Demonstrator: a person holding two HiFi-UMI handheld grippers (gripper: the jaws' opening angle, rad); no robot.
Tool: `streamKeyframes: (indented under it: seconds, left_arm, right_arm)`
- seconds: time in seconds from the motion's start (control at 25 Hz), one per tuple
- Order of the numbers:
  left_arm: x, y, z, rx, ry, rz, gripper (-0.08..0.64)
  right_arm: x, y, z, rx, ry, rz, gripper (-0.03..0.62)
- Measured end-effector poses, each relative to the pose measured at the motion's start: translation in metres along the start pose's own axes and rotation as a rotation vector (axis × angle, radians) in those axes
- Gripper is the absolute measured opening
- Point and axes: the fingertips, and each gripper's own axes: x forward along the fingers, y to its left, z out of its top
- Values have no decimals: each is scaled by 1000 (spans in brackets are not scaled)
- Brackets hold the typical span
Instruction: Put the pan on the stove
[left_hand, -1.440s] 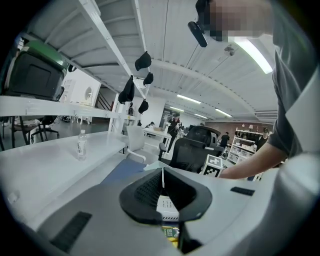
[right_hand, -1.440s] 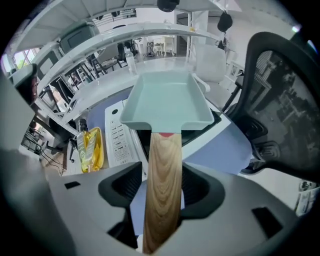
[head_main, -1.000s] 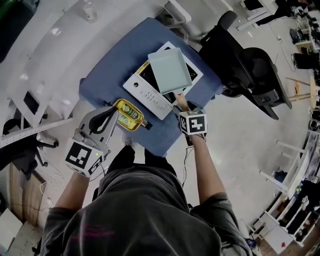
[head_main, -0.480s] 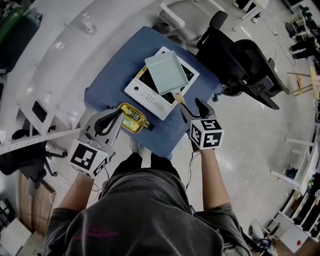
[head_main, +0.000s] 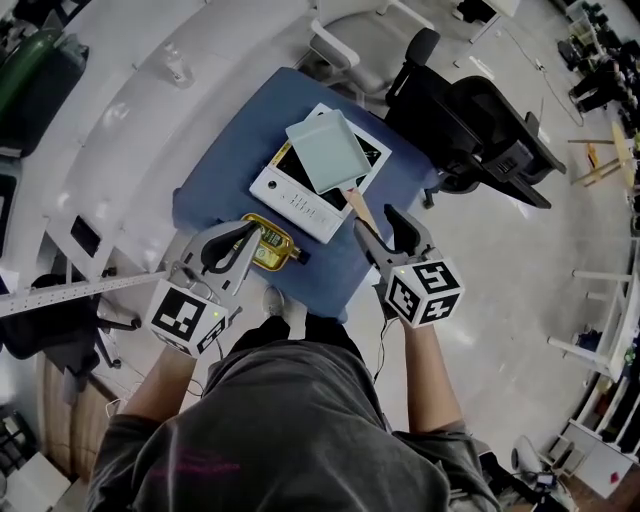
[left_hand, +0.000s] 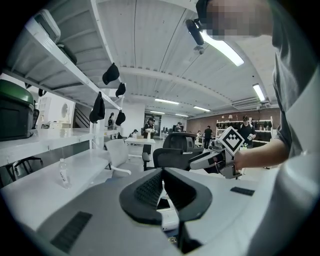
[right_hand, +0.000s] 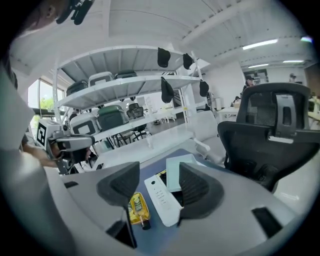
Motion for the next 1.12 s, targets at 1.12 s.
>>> streamKeyframes:
  seconds: [1.12]
  left_arm:
    - [16, -4, 14, -11, -43, -46, 11]
  right_arm:
    - [-34, 57, 43, -60, -146, 43, 9]
